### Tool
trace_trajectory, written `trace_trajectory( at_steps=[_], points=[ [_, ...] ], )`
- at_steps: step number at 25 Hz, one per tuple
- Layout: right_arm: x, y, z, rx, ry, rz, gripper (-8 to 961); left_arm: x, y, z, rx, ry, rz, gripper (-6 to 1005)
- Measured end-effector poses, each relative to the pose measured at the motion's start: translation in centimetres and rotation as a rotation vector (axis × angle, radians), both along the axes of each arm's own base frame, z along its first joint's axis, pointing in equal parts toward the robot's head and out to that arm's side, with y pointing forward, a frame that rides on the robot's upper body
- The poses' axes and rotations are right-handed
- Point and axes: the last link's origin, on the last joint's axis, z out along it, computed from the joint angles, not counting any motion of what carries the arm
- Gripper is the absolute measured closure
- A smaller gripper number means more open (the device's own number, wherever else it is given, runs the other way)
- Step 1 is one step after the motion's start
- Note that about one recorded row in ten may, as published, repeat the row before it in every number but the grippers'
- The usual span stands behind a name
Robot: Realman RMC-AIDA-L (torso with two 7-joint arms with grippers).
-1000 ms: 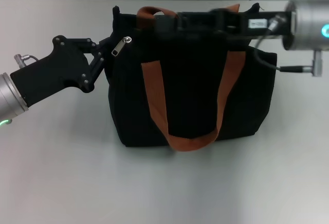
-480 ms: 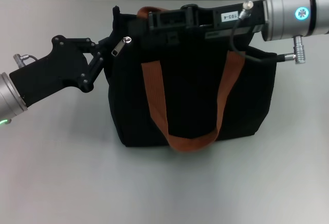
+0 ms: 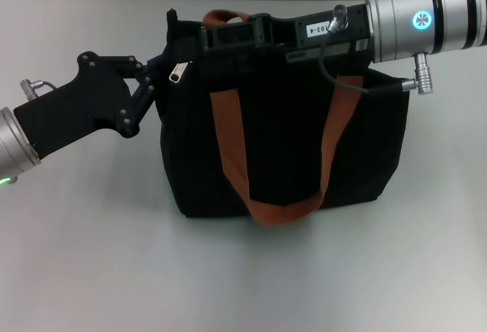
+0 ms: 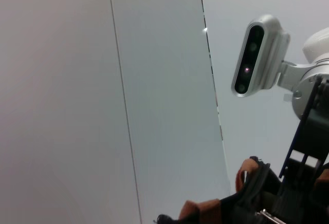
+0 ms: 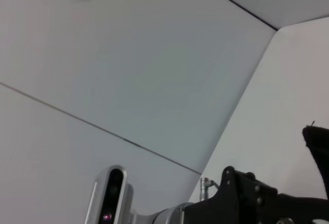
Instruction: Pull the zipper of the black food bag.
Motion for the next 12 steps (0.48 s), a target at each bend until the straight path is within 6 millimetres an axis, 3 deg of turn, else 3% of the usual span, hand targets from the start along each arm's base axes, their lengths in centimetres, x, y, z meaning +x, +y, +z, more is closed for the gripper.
trace_trajectory(
  at_steps=[12],
  points=[
    [-0.01, 0.14, -0.34, 0.009, -0.01, -0.009, 146, 0.58, -0.36, 0.03, -0.015, -0.028, -0.036, 956]
  ],
)
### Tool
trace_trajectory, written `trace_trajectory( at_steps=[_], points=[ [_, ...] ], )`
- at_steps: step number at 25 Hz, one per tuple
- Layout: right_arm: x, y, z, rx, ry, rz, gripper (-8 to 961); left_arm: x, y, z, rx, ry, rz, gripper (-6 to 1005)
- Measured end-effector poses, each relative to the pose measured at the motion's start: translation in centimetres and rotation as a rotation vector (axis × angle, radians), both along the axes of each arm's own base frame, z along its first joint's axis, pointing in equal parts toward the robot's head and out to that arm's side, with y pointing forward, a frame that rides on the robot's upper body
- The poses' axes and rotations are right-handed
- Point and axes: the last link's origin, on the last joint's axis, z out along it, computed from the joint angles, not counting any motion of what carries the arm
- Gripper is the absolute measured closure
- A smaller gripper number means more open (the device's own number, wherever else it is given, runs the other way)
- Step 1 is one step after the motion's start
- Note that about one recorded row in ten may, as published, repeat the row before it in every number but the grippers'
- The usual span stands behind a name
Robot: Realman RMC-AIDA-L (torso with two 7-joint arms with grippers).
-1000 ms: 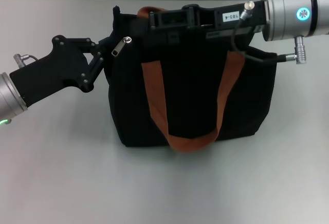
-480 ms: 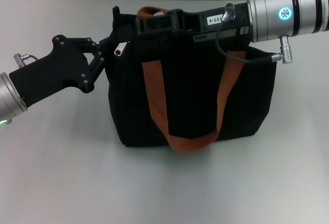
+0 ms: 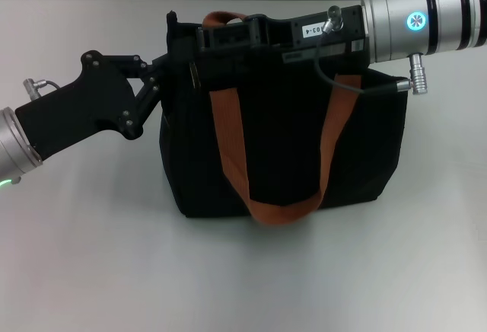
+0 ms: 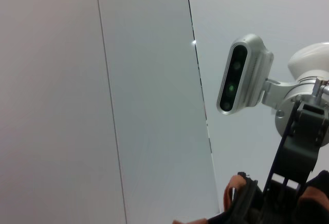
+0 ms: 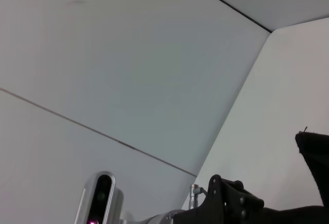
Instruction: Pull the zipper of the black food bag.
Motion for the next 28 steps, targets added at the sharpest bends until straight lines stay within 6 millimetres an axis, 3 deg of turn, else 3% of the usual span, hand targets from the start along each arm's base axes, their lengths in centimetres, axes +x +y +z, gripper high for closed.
trace_trajectory(
  at_steps=[16, 28],
  points=[
    [-0.4, 0.2, 0.1, 0.044, -0.04, 0.068, 149, 1.1, 1.2, 1.4, -0.051, -0.031, 0.005, 950],
    [-0.7, 0.3, 0.4, 0.07, -0.055, 0.127, 148, 1.1, 1.0, 1.9, -0.061, -0.038, -0.009, 945]
  ],
)
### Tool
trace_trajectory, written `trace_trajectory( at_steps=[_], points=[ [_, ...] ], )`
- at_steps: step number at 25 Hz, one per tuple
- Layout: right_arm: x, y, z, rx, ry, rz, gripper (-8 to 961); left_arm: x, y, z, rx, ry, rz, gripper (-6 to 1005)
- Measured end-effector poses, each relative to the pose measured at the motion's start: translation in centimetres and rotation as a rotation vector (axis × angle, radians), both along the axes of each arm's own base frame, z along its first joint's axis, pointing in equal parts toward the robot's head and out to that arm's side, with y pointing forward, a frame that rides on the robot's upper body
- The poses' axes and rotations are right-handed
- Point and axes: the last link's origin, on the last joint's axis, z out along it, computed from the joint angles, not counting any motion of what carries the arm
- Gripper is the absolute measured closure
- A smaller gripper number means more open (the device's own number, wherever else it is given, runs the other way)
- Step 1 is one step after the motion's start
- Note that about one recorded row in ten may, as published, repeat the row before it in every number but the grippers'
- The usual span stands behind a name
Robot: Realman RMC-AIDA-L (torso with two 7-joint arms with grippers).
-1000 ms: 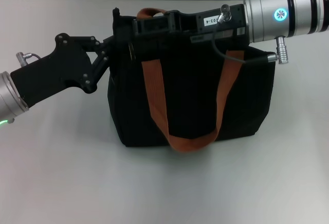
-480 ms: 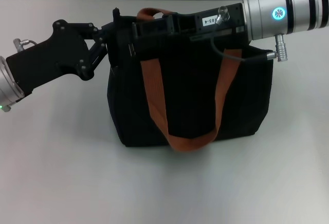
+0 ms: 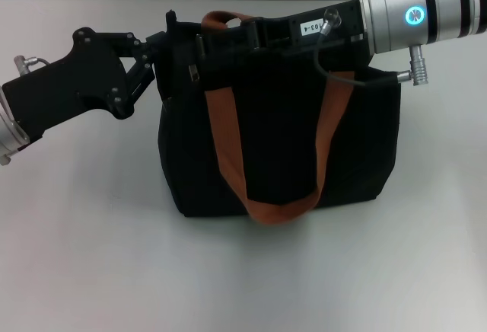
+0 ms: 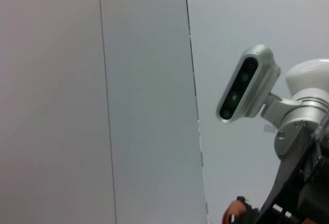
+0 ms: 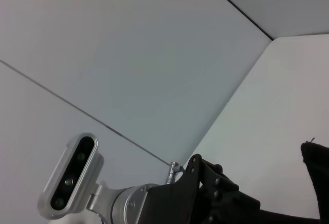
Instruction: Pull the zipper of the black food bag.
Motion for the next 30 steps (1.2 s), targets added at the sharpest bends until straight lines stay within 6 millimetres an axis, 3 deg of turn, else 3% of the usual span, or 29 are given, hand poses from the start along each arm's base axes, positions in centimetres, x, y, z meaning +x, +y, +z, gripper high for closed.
trace_trajectory(
  at_steps=[11, 13, 19, 30],
  points=[
    [0.0, 0.1, -0.1, 0.008, -0.009, 0.009, 149, 0.2, 0.0, 0.1, -0.007, -0.007, -0.01, 941],
    [0.0, 0.1, -0.3, 0.011, -0.018, 0.011, 310, 0.2, -0.1, 0.1, -0.009, -0.009, -0.014, 940],
    [0.0, 0.2, -0.5, 0.018, -0.03, 0.012, 428, 0.3, -0.1, 0.1, -0.014, -0.013, -0.014, 938],
    [-0.4, 0.3, -0.7, 0.03, -0.067, 0.043, 445, 1.4, 0.6, 0.0, -0.038, -0.022, -0.032, 934]
  ],
)
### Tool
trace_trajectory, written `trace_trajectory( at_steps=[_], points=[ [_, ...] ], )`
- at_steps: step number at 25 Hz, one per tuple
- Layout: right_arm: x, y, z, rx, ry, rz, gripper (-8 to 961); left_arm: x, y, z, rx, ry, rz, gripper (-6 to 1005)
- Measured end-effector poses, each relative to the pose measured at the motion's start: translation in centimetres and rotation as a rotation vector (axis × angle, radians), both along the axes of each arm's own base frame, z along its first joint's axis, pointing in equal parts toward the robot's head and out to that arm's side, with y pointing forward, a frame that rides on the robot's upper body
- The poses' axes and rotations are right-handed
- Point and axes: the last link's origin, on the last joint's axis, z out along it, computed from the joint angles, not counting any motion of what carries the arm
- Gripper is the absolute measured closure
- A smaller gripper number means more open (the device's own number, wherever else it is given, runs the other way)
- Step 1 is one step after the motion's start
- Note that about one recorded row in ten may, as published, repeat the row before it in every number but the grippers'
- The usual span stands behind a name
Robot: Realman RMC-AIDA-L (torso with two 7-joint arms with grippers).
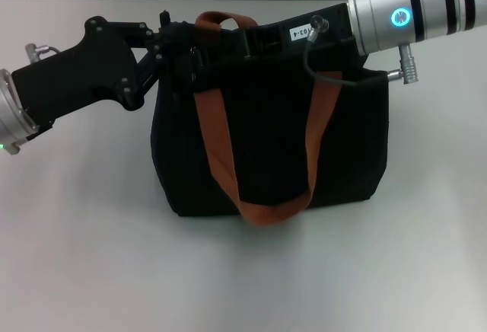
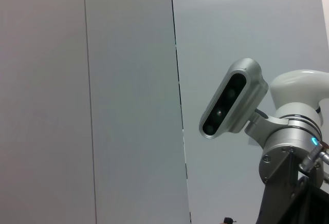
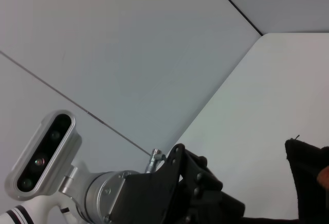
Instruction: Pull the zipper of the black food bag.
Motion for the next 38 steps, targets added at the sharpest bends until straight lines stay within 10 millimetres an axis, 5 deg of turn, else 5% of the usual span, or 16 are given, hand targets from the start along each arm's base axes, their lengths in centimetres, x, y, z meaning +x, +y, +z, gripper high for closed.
trace_trajectory(
  at_steps=[19, 29, 38],
  points=[
    [0.04, 0.1, 0.16, 0.02, -0.012, 0.014, 467, -0.5, -0.21, 0.23, 0.007, 0.0, 0.017, 926],
    [-0.06, 0.26, -0.03, 0.031, -0.023, 0.018, 740, -0.49, -0.29, 0.13, 0.006, -0.002, 0.018, 922],
    [-0.16, 0.24, -0.18, 0.031, -0.029, 0.024, 753, -0.61, -0.46, 0.05, 0.003, -0.004, 0.021, 919]
  ],
)
